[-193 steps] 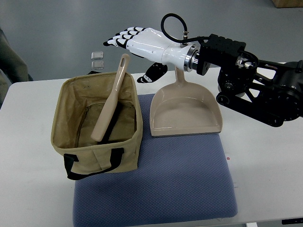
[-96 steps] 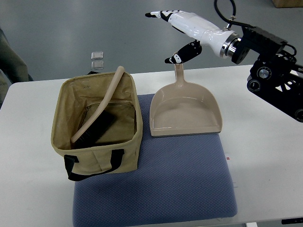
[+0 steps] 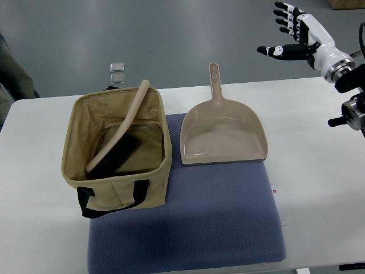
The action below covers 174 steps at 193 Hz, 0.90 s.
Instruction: Put pink broom in yellow bag with right hand
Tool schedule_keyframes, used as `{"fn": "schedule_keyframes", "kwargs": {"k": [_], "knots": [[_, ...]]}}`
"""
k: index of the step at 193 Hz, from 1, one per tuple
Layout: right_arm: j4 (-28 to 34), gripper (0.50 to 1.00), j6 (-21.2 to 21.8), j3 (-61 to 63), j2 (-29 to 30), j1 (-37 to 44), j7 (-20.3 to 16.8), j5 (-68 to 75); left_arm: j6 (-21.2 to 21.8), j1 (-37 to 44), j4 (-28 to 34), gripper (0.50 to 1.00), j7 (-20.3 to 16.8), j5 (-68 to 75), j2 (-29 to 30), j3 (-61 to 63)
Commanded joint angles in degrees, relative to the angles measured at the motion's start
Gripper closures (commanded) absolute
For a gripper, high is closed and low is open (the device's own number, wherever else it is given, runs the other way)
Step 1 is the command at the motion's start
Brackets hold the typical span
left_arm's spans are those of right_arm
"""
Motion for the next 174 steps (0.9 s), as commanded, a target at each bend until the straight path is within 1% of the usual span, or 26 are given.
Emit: {"fn": "schedule_keyframes", "kwargs": {"k": [1, 34, 76, 114, 174], "knots": [[-1.8, 0.576, 0.0, 5.6, 4.1, -2.7, -0.9, 3.4, 0.0, 0.0, 0.0, 0.500, 0.0, 0.0, 0.0, 0.0], [-3.3, 0.574, 0.1, 9.9, 8.5, -6.3, -0.8, 7.5, 0.0, 0.0, 0.0, 0.500, 0.0, 0.0, 0.0, 0.0], [-3.9, 0.572, 0.3, 10.0, 9.8, -8.7, -0.2, 17.7, 0.0, 0.0, 0.0, 0.500, 0.0, 0.0, 0.0, 0.0], [-5.2, 0.572, 0.4, 9.9, 10.9, -9.8, -0.2, 18.0, 0.0, 0.0, 0.0, 0.500, 0.0, 0.0, 0.0, 0.0], [-5.2, 0.572, 0.4, 9.8, 12.7, -12.1, -0.1, 18.0, 0.0, 0.0, 0.0, 0.500, 0.0, 0.0, 0.0, 0.0]]}}
